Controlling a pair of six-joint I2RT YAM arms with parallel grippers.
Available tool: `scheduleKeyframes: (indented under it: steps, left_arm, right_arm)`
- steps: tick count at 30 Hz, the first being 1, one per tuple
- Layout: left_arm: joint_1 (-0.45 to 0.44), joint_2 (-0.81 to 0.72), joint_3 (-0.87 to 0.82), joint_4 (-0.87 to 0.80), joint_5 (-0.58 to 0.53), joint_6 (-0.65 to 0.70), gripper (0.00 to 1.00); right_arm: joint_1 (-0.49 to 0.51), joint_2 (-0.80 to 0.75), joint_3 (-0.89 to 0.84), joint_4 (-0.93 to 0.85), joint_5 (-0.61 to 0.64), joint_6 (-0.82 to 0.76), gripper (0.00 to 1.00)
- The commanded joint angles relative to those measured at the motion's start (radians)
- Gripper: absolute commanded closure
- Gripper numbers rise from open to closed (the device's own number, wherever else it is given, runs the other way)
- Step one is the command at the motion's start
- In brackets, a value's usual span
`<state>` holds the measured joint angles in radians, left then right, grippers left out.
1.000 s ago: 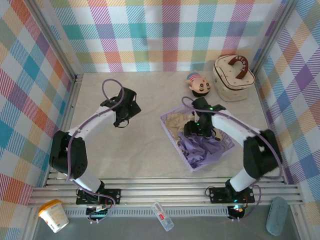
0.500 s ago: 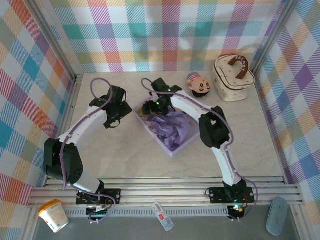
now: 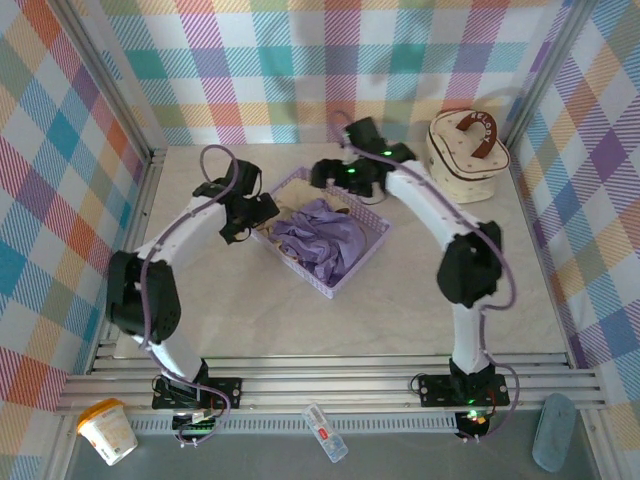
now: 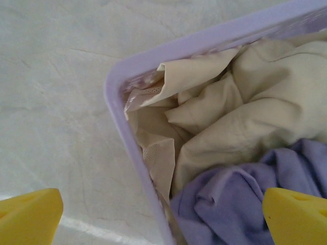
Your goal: Fold and stack the mixed laundry pile
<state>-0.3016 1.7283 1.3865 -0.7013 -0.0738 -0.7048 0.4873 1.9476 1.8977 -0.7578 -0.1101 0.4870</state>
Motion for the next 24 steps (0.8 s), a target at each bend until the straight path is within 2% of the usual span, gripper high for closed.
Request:
scheduleKeyframes:
  steps: [1, 6, 9, 16, 24]
  left_arm:
    - [0.013, 0.081, 0.082, 0.02, 0.041, 0.033, 0.0]
    - [0.02, 0.171, 0.112, 0.062, 0.0, 0.033, 0.0]
    - [0.057, 0.231, 0.126, 0.07, -0.051, 0.004, 0.0]
    - [0.205, 0.354, 0.218, 0.002, -0.172, -0.128, 0.0]
    - [0.385, 0.291, 0.203, -0.052, -0.247, -0.151, 0.0]
  right_arm:
    - [-0.012, -0.124, -0.141, -0.017, 0.058, -0.008, 0.01]
    - [-0.012, -0.238, -0.351, -0.03, 0.107, 0.018, 0.01]
    - [-0.012, -0.254, -0.419, -0.021, 0.103, 0.046, 0.01]
    - [-0.012, -0.23, -0.411, -0.023, 0.084, 0.049, 0.01]
    - [-0.011, -0.203, -0.385, -0.048, 0.096, 0.032, 0.0]
